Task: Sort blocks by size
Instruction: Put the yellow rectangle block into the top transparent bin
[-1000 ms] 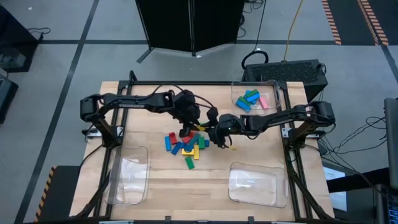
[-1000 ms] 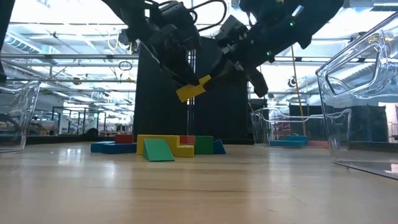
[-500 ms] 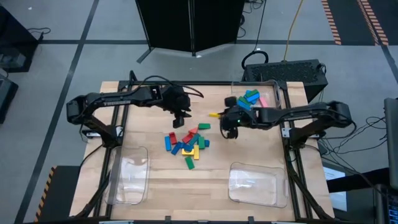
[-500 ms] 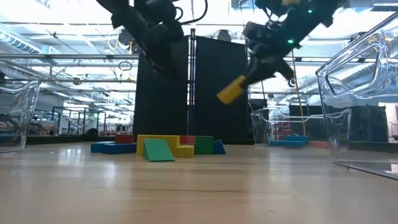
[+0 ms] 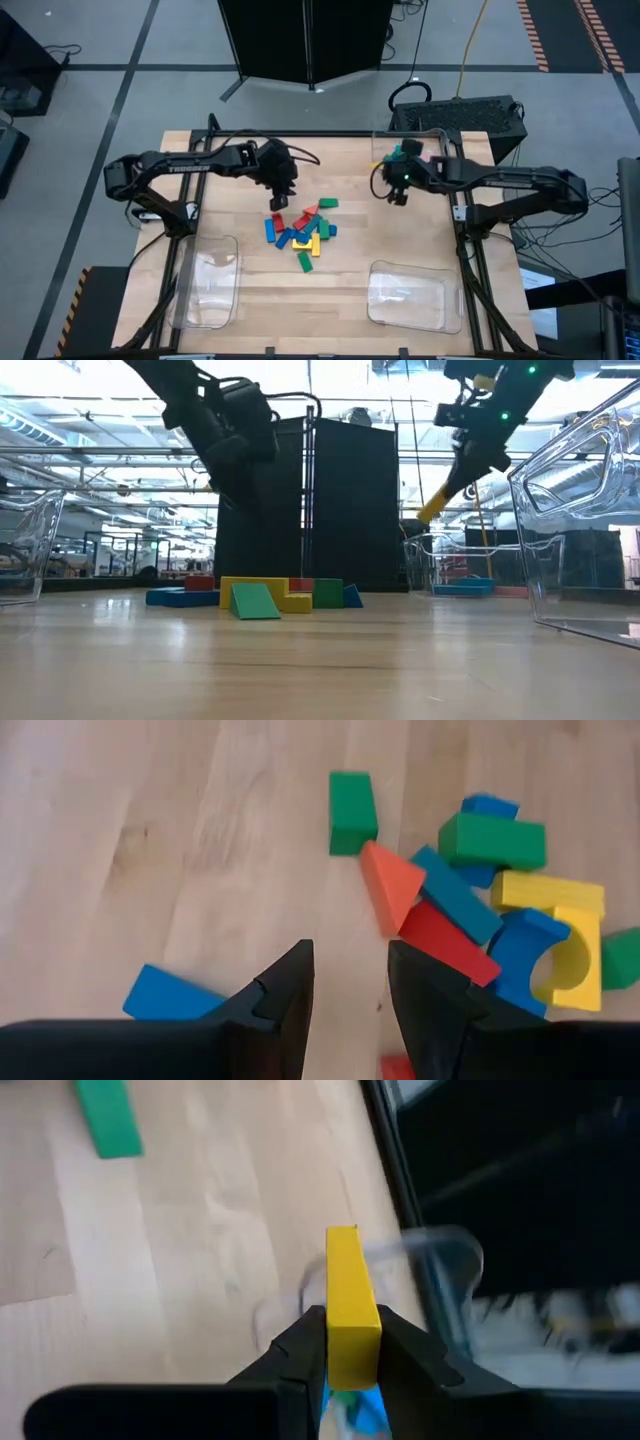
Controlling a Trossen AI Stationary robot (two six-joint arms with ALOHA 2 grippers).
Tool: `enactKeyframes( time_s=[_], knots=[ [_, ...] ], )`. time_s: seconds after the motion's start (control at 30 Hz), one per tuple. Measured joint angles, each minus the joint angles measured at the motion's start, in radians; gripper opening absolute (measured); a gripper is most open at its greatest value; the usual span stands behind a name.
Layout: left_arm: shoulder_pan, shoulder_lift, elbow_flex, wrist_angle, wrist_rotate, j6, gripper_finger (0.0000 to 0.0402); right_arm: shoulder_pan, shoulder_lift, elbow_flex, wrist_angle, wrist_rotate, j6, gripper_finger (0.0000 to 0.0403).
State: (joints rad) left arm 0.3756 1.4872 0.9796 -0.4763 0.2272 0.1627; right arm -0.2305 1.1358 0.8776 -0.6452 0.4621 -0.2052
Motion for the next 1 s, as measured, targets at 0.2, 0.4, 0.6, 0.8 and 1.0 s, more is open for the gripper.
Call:
enactKeyframes(
  time_s=[0.2, 0.4, 0.6, 0.8, 1.0],
  knots=[
    [0.007, 0.000, -0.056, 0.044, 0.003, -0.001, 0.0131, -0.117, -0.024, 0.000, -0.126, -0.042, 0.122, 0.0070],
    [0.006, 0.000, -0.059, 0.055, 0.003, -0.001, 0.0131, -0.235, -0.024, 0.000, -0.133, -0.051, 0.133, 0.0070],
    [0.006, 0.000, -0.059, 0.060, -0.061, 0.003, 0.0131, -0.365, -0.023, 0.000, -0.160, -0.108, 0.153, 0.0070],
    [0.007, 0.000, -0.059, 0.067, -0.153, 0.006, 0.0131, -0.460, -0.021, 0.000, -0.174, -0.158, 0.168, 0.0070],
    [0.007, 0.001, -0.059, 0.097, -0.156, 0.008, 0.0131, -0.529, -0.014, 0.000, -0.180, -0.247, 0.176, 0.0070]
  ],
)
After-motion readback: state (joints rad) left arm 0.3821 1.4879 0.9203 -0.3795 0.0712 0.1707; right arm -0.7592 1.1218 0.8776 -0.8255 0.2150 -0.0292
